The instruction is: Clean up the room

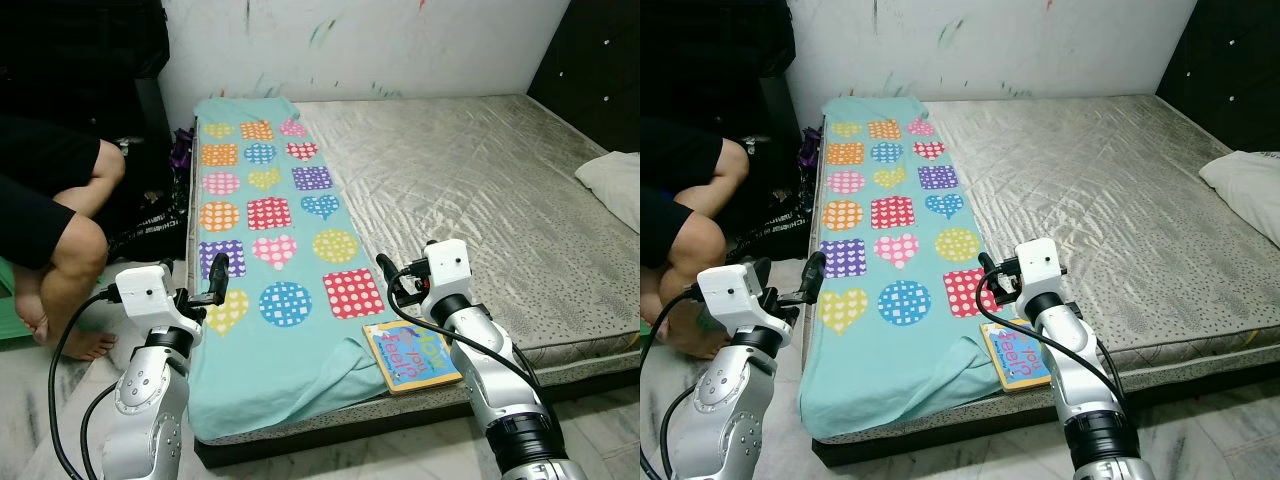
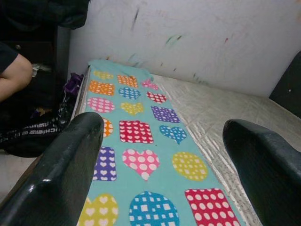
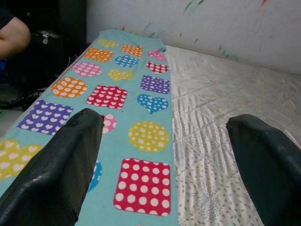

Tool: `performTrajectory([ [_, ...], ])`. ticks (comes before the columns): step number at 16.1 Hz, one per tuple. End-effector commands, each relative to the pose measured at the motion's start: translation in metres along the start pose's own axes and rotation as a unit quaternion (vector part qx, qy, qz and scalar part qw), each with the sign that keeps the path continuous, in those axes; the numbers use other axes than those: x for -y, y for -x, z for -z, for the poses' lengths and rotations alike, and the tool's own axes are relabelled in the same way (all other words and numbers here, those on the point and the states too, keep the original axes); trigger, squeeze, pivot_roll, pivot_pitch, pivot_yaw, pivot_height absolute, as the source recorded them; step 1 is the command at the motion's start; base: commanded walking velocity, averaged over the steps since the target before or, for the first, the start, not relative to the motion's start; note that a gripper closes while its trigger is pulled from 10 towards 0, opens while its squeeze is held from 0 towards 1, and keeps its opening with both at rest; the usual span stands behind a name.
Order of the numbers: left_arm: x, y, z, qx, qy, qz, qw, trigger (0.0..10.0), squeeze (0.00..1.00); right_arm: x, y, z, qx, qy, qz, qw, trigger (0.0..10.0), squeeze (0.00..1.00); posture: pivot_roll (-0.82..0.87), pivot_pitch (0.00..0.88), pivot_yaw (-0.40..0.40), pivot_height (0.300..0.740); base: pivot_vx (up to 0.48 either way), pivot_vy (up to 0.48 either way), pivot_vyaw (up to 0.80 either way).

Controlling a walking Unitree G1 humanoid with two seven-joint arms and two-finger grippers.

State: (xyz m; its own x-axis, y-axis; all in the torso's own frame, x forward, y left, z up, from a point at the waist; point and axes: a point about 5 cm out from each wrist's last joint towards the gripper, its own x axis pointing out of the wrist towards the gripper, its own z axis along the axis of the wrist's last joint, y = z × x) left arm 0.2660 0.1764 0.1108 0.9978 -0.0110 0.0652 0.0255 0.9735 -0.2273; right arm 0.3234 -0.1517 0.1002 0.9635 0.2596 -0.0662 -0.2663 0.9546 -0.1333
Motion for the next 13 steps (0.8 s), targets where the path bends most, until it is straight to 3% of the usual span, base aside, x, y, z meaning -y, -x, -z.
performTrajectory([
  [1,0.0018,-0.0026,-0.0012,0.000,0.004,0.001,1.000,10.0,0.00,0.0035,0.0009,-0.0043,0.007,0.009,0.006,1.000,10.0,0.00,-0.05,0.000,-0.043,0.740,0.000,0.000,0.00],
  [3,0.0047,-0.0022,-0.0023,0.006,0.000,0.015,1.000,10.0,0.00,0.0020,0.0015,-0.0072,0.020,0.019,0.003,1.000,10.0,0.00,-0.05,0.000,-0.045,0.740,0.000,0.000,0.21],
  [7,0.0070,-0.0018,-0.0029,0.009,-0.002,0.023,1.000,10.0,0.00,0.0014,0.0011,-0.0079,0.022,0.021,0.003,1.000,10.0,0.00,-0.05,0.000,-0.046,0.740,0.000,0.000,0.79],
  [13,0.0098,-0.0021,-0.0045,0.018,0.001,0.040,0.999,10.0,0.00,0.0040,0.0003,-0.0050,0.016,0.020,0.009,1.000,10.0,0.00,-0.05,0.000,-0.043,0.740,0.000,0.000,0.00],
])
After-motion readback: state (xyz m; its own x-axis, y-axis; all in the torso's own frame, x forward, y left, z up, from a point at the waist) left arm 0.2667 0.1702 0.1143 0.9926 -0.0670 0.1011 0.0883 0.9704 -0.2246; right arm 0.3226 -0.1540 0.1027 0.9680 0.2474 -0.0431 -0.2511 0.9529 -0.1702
